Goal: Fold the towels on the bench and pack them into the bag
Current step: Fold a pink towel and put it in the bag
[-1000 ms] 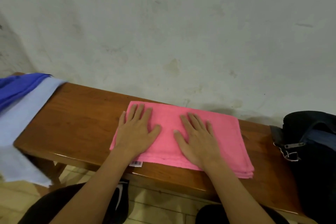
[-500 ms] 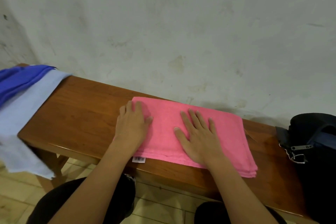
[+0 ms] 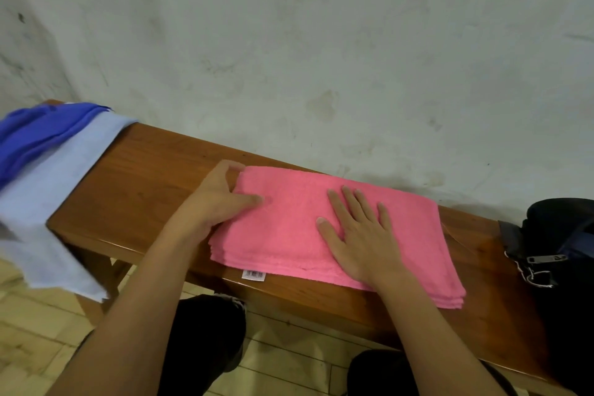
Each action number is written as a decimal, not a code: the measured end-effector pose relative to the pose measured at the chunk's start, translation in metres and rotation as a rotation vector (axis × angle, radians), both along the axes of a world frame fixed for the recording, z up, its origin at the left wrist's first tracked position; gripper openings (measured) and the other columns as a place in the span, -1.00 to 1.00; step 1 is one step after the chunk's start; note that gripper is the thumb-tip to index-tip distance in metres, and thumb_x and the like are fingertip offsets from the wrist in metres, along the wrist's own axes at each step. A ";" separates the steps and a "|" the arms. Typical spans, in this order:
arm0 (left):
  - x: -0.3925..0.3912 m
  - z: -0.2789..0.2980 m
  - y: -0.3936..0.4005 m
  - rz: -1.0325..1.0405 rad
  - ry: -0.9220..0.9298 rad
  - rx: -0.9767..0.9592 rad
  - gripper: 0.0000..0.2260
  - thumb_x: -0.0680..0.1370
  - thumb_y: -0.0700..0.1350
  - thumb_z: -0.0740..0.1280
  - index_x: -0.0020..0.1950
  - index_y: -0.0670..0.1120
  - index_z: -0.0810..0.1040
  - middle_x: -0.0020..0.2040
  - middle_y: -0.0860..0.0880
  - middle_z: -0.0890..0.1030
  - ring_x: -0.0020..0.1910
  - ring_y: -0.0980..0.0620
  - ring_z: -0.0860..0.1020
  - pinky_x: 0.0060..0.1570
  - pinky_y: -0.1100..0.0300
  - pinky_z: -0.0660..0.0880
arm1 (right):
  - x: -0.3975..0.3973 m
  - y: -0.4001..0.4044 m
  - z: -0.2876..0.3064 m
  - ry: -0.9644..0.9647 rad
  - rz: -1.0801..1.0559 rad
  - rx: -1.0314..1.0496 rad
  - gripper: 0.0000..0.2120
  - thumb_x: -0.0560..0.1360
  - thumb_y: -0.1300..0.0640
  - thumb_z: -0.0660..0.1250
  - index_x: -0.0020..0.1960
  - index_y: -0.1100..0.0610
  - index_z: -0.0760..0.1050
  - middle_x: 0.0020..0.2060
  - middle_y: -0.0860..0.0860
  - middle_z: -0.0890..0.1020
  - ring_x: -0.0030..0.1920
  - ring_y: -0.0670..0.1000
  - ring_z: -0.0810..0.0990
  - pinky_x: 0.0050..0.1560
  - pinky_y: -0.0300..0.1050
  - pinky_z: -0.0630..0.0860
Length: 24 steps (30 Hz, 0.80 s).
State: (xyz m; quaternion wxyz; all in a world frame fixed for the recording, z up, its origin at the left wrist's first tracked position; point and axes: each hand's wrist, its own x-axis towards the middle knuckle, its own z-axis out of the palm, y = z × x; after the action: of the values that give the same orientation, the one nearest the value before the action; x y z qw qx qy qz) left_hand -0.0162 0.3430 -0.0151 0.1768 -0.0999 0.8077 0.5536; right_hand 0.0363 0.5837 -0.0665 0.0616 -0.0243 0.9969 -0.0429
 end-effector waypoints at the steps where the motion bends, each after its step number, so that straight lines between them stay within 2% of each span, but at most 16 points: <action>1: 0.001 0.001 -0.005 -0.004 -0.047 0.069 -0.38 0.41 -0.16 0.52 0.35 0.15 0.32 0.12 -0.02 0.47 0.03 -0.11 0.55 -0.03 -0.09 0.59 | 0.000 0.000 0.000 0.001 -0.001 -0.002 -0.33 0.52 -0.35 -0.36 0.56 -0.14 -0.36 0.57 -0.09 -0.30 0.56 -0.04 -0.34 0.54 0.17 -0.33; 4: 0.001 0.002 -0.015 0.009 -0.114 0.197 -0.27 0.42 -0.15 0.51 0.48 0.19 0.24 0.17 -0.12 0.49 0.06 -0.19 0.58 -0.02 -0.15 0.62 | -0.001 -0.003 0.000 0.004 -0.004 -0.008 -0.34 0.52 -0.34 -0.36 0.56 -0.14 -0.36 0.57 -0.08 -0.29 0.56 -0.03 -0.34 0.55 0.17 -0.32; 7: 0.003 0.003 -0.015 -0.026 -0.129 0.194 -0.26 0.37 -0.07 0.53 0.46 0.18 0.27 0.19 -0.09 0.45 0.09 -0.20 0.56 0.01 -0.17 0.61 | -0.002 -0.008 0.001 0.001 -0.001 -0.006 -0.33 0.52 -0.34 -0.37 0.56 -0.13 -0.35 0.57 -0.08 -0.29 0.56 -0.03 -0.34 0.54 0.17 -0.33; 9: 0.004 0.003 -0.011 -0.101 -0.131 0.112 -0.41 0.38 -0.01 0.52 0.36 0.15 0.38 0.22 -0.01 0.40 0.12 -0.16 0.53 0.07 -0.16 0.59 | -0.002 -0.012 0.000 0.001 0.003 -0.012 -0.34 0.52 -0.34 -0.36 0.56 -0.14 -0.34 0.57 -0.08 -0.29 0.56 -0.03 -0.34 0.54 0.17 -0.33; 11: 0.003 0.002 -0.007 -0.129 -0.127 0.075 -0.60 0.47 -0.06 0.46 0.28 0.13 0.48 0.33 -0.01 0.34 0.15 -0.12 0.49 0.14 -0.13 0.56 | -0.003 -0.015 -0.001 -0.001 0.010 -0.021 -0.34 0.52 -0.34 -0.36 0.57 -0.14 -0.34 0.57 -0.08 -0.29 0.56 -0.03 -0.34 0.54 0.17 -0.33; 12: 0.003 0.003 -0.006 -0.120 -0.126 0.086 -0.62 0.50 -0.11 0.44 0.27 0.14 0.50 0.37 -0.02 0.33 0.15 -0.12 0.48 0.14 -0.12 0.55 | -0.004 -0.015 -0.001 -0.002 0.015 -0.028 -0.34 0.52 -0.34 -0.36 0.57 -0.15 -0.33 0.58 -0.08 -0.28 0.56 -0.04 -0.34 0.54 0.17 -0.33; 14: 0.002 0.002 -0.008 -0.099 -0.127 0.134 -0.55 0.50 -0.19 0.43 0.32 0.17 0.49 0.34 -0.02 0.34 0.13 -0.14 0.49 0.10 -0.09 0.57 | -0.006 -0.011 0.000 -0.012 0.036 -0.068 -0.30 0.50 -0.38 -0.31 0.58 -0.15 -0.29 0.58 -0.09 -0.25 0.56 -0.05 -0.32 0.54 0.15 -0.33; 18: 0.003 0.003 -0.015 -0.086 -0.138 0.267 -0.44 0.51 -0.26 0.40 0.42 0.19 0.44 0.20 0.02 0.37 0.10 -0.16 0.49 -0.13 0.06 0.56 | -0.008 0.010 0.011 -0.075 0.103 -0.131 -0.09 0.37 -0.58 -0.07 0.60 -0.19 -0.16 0.58 -0.17 -0.19 0.57 -0.13 -0.24 0.56 0.11 -0.27; 21: 0.004 0.006 -0.018 -0.060 -0.135 0.407 -0.44 0.51 -0.27 0.38 0.43 0.19 0.43 0.20 0.00 0.40 0.09 -0.16 0.52 -0.23 0.12 0.54 | -0.010 0.017 0.013 -0.126 0.146 -0.060 0.06 0.22 -0.70 -0.11 0.58 -0.23 -0.26 0.56 -0.19 -0.27 0.55 -0.13 -0.32 0.56 0.16 -0.28; 24: 0.005 0.011 -0.017 -0.031 -0.089 0.507 -0.46 0.52 -0.26 0.37 0.42 0.17 0.45 0.21 0.00 0.42 0.04 -0.13 0.54 -0.31 0.18 0.58 | -0.011 0.010 0.010 -0.147 0.172 -0.041 0.12 0.15 -0.74 -0.18 0.56 -0.23 -0.35 0.53 -0.20 -0.35 0.53 -0.11 -0.41 0.54 0.18 -0.33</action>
State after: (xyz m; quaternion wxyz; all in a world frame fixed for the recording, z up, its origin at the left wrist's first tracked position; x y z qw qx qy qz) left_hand -0.0109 0.3255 -0.0039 0.2398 -0.0641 0.6359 0.7308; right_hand 0.0258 0.5939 -0.0560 0.1373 -0.1076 0.9829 -0.0595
